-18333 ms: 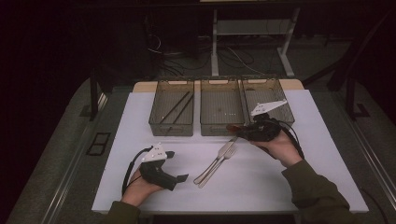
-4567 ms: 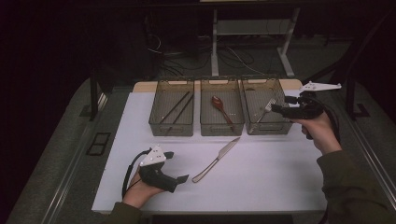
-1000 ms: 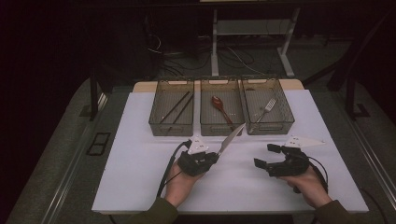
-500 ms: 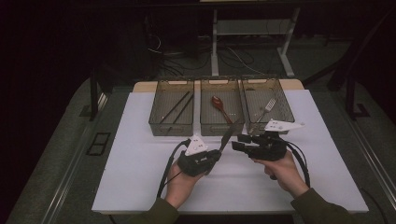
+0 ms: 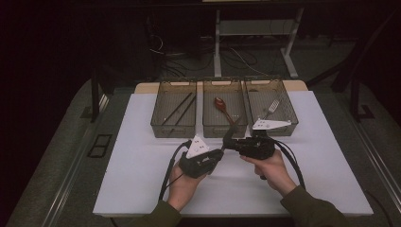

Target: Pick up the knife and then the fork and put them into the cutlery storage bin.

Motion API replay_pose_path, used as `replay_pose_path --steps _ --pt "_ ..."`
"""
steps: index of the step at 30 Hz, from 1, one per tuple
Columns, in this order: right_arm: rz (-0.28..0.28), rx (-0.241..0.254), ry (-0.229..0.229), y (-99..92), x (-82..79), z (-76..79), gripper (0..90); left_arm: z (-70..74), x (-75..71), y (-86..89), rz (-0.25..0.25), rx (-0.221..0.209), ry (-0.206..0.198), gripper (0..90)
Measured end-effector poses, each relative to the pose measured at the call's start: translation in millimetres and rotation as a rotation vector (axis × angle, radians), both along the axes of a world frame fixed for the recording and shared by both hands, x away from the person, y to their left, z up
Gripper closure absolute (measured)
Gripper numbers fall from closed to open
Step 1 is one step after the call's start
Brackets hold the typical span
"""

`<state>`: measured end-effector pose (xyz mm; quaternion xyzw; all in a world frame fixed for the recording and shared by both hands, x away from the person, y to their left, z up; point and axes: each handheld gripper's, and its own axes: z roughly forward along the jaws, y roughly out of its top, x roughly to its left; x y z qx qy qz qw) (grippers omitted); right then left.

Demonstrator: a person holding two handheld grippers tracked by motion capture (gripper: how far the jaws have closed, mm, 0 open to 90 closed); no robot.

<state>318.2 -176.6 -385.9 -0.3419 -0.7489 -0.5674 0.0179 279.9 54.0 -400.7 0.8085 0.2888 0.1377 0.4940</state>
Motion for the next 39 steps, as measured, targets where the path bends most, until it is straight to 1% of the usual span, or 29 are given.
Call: replay_pose_path --steps 4,6,8,11,14,19,21,22,23,26,27,28,31,34,38,39 --pt "0.001 0.029 0.012 1.3 1.2 0.0 86.9 0.0 0.7 0.4 0.004 -0.004 -0.005 79.1" --pt "-0.002 0.021 0.004 2.1 1.1 1.1 87.2 -0.1 0.7 0.8 0.004 -0.007 -0.010 79.1" --pt "-0.003 0.019 0.005 2.2 0.9 2.1 87.4 -0.1 1.5 1.3 -0.003 -0.015 -0.006 78.8" --pt "-0.002 0.013 -0.004 1.2 0.4 3.6 87.5 0.2 0.8 1.9 -0.013 -0.024 -0.019 77.6" --pt "-0.022 -0.031 -0.033 -1.8 -0.1 6.1 87.5 1.4 1.0 6.7 -0.014 -0.036 -0.027 72.2" --pt "-0.055 -0.053 -0.051 -16.1 3.4 11.0 87.6 1.1 3.3 22.4 -0.024 -0.044 -0.024 65.1" --pt "-0.070 -0.058 -0.050 -23.1 4.7 14.0 87.5 0.2 3.8 30.0 -0.030 -0.048 -0.023 61.6" --pt "-0.076 -0.061 -0.059 -26.5 5.4 15.2 87.5 -0.4 4.0 34.0 -0.033 -0.047 -0.020 59.9" --pt "-0.083 -0.068 -0.062 -30.0 5.8 17.2 87.5 -0.9 4.3 38.6 -0.035 -0.046 -0.013 58.0" --pt "-0.105 -0.087 -0.080 -40.6 7.4 22.6 87.5 -2.6 3.6 55.4 -0.045 -0.060 -0.007 52.7" --pt "-0.111 -0.089 -0.084 -44.5 8.3 24.2 87.5 -3.7 3.0 61.1 -0.052 -0.070 0.002 51.0" --pt "-0.114 -0.093 -0.089 -48.3 9.0 25.9 87.5 -4.8 2.3 67.3 -0.055 -0.072 0.005 48.7" --pt "-0.130 -0.104 -0.096 -60.7 12.0 29.5 87.5 -9.5 -0.3 83.6 -0.061 -0.070 0.010 43.0" --pt "-0.144 -0.112 -0.097 -73.7 14.8 32.2 87.5 -13.3 -2.0 96.0 -0.065 -0.064 0.017 38.1" --pt "-0.163 -0.120 -0.099 -88.4 16.4 37.0 87.5 -18.9 -6.8 106.3 -0.067 -0.060 0.018 32.0" --pt "-0.166 -0.123 -0.100 -91.7 16.8 38.6 87.5 -20.7 -7.6 108.5 -0.067 -0.059 0.024 30.0"
